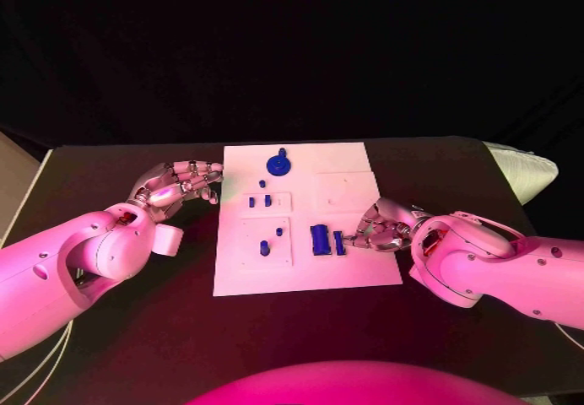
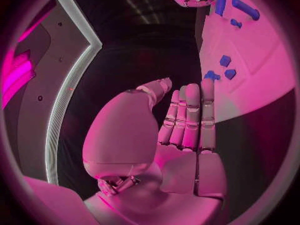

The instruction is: Assemble the parts on the task board

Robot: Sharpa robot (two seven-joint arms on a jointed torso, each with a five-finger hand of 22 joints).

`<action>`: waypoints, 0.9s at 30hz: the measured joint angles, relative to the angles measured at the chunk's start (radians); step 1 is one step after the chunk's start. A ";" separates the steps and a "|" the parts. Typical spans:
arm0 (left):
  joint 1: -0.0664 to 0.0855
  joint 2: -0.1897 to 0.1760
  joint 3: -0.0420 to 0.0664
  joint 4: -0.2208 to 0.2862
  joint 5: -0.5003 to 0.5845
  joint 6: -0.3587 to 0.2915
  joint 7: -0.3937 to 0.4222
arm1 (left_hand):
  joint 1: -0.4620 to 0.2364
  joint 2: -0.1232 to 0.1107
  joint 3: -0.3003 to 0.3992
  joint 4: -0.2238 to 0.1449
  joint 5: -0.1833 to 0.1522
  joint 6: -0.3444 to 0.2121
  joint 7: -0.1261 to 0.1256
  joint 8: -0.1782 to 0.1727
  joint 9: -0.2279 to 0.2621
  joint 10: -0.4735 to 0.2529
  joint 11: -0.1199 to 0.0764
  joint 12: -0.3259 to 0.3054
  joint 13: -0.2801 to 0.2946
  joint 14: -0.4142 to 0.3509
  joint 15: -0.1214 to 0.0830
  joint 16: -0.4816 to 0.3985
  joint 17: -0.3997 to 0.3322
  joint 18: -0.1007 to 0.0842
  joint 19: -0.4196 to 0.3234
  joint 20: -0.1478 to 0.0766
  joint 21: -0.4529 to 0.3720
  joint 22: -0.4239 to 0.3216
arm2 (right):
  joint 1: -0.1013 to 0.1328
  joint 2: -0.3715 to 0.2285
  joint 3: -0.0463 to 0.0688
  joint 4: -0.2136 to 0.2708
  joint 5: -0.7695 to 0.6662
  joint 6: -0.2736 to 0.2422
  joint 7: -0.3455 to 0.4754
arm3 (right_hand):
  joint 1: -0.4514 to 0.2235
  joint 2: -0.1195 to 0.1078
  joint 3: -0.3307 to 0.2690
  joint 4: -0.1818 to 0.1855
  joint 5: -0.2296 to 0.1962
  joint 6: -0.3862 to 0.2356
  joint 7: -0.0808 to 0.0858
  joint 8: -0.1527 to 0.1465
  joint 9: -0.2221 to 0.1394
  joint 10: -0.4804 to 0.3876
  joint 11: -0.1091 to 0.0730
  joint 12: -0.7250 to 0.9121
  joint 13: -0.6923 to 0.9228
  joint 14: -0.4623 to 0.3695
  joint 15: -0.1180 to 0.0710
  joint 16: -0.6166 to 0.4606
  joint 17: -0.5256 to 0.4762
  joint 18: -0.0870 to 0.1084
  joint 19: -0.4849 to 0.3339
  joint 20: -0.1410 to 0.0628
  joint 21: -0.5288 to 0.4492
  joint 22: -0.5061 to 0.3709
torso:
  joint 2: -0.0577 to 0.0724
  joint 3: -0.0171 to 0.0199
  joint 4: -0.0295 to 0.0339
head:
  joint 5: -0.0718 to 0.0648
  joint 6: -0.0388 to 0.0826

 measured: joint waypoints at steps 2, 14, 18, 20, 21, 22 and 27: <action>0.000 0.000 0.000 0.000 0.000 0.000 0.000 | 0.000 0.000 0.000 0.000 0.000 0.000 0.000 0.000 0.000 0.000 0.000 0.000 0.000 0.000 0.000 0.000 0.000 0.000 0.000 0.000 0.000 0.000 | 0.000 -0.002 0.000 0.000 0.000 0.002 0.004 | 0.024 -0.003 0.000 0.000 -0.017 0.000 0.000 0.000 0.000 0.000 0.000 0.000 0.000 0.000 0.000 0.000 0.000 0.000 0.000 0.000 0.000 0.000 | 0.000 -0.0001 0.0000 | 0.000 0.001; 0.000 0.001 0.000 0.001 0.000 -0.002 0.005 | 0.000 0.000 0.000 0.000 0.000 0.000 0.000 0.004 0.000 0.000 0.000 0.006 0.001 0.000 0.000 0.000 0.000 0.000 0.000 0.000 0.000 0.000 | 0.009 -0.020 0.000 -0.071 0.099 -0.083 0.151 | 0.197 -0.018 0.060 -0.009 -0.054 -0.068 0.032 -0.038 -0.016 0.002 0.013 -0.044 0.000 0.002 0.010 -0.023 0.000 0.017 -0.009 0.009 -0.196 0.000 | -0.001 -0.0013 -0.0003 | 0.000 0.006; 0.000 0.001 0.000 0.000 0.001 -0.003 0.012 | 0.000 0.000 0.003 0.003 0.000 0.000 0.000 0.004 0.000 0.000 0.000 0.011 0.002 -0.007 0.003 0.000 0.000 0.000 0.000 0.000 -0.007 0.000 | 0.030 -0.023 0.002 -0.122 0.245 -0.132 0.310 | 0.303 0.006 0.147 -0.035 -0.002 -0.079 0.039 -0.047 -0.018 0.000 0.018 -0.137 0.001 0.000 0.011 -0.063 0.000 0.039 -0.049 0.016 -0.356 -0.005 | -0.002 -0.0017 -0.0003 | -0.001 0.010; 0.000 0.002 0.000 -0.002 0.003 -0.004 0.016 | 0.000 0.000 0.003 0.003 0.000 0.000 0.000 0.007 -0.001 0.000 0.000 0.015 0.004 -0.018 0.005 -0.001 -0.002 0.000 -0.001 0.000 -0.012 -0.001 | 0.041 -0.021 0.002 -0.151 0.336 -0.148 0.402 | 0.328 -0.007 0.209 -0.048 -0.004 -0.087 0.048 -0.047 -0.018 0.003 0.022 -0.205 0.013 0.004 0.015 -0.102 0.000 0.057 -0.088 0.019 -0.492 -0.055 | -0.002 -0.0019 -0.0002 | -0.001 0.013; 0.000 0.003 0.000 -0.002 0.004 -0.004 0.018 | 0.000 0.000 0.003 0.003 0.000 0.000 0.000 0.010 -0.001 0.000 0.000 0.015 0.004 -0.024 0.005 -0.006 -0.004 0.000 -0.006 0.002 -0.015 -0.001 | 0.046 -0.020 0.002 -0.164 0.376 -0.152 0.440 | 0.333 -0.012 0.238 -0.054 0.001 -0.088 0.049 -0.047 -0.017 0.000 0.026 -0.217 0.013 0.002 0.018 -0.119 0.000 0.069 -0.101 0.021 -0.542 -0.076 | -0.002 -0.0019 -0.0001 | -0.001 0.014; 0.000 0.003 0.000 -0.003 0.005 -0.005 0.019 | 0.000 0.000 0.006 0.006 0.000 0.000 0.000 0.010 -0.001 0.000 0.000 0.021 0.003 -0.030 0.004 -0.012 -0.007 0.000 -0.011 0.004 -0.019 -0.003 | 0.051 -0.018 0.002 -0.177 0.416 -0.157 0.478 | 0.333 -0.012 0.269 -0.061 0.002 -0.089 0.050 -0.047 -0.014 -0.005 0.032 -0.225 0.013 0.001 0.019 -0.132 0.000 0.070 -0.109 0.022 -0.580 -0.092 | -0.002 -0.0019 0.0000 | -0.002 0.016; 0.000 0.004 0.000 -0.013 0.014 -0.009 0.031 | 0.000 0.000 0.011 0.011 0.000 -0.004 0.004 0.020 -0.004 -0.007 0.003 0.026 0.001 -0.073 0.011 -0.071 -0.034 0.000 -0.046 0.007 -0.059 -0.022 | 0.076 0.003 0.002 -0.257 0.626 -0.171 0.656 | 0.315 -0.037 0.410 -0.102 -0.009 -0.112 0.065 -0.041 0.010 -0.130 0.048 -0.546 -0.037 -0.048 0.037 -0.348 -0.242 0.109 -0.212 0.029 -0.902 -0.236 | -0.003 -0.0019 0.0001 | -0.002 0.026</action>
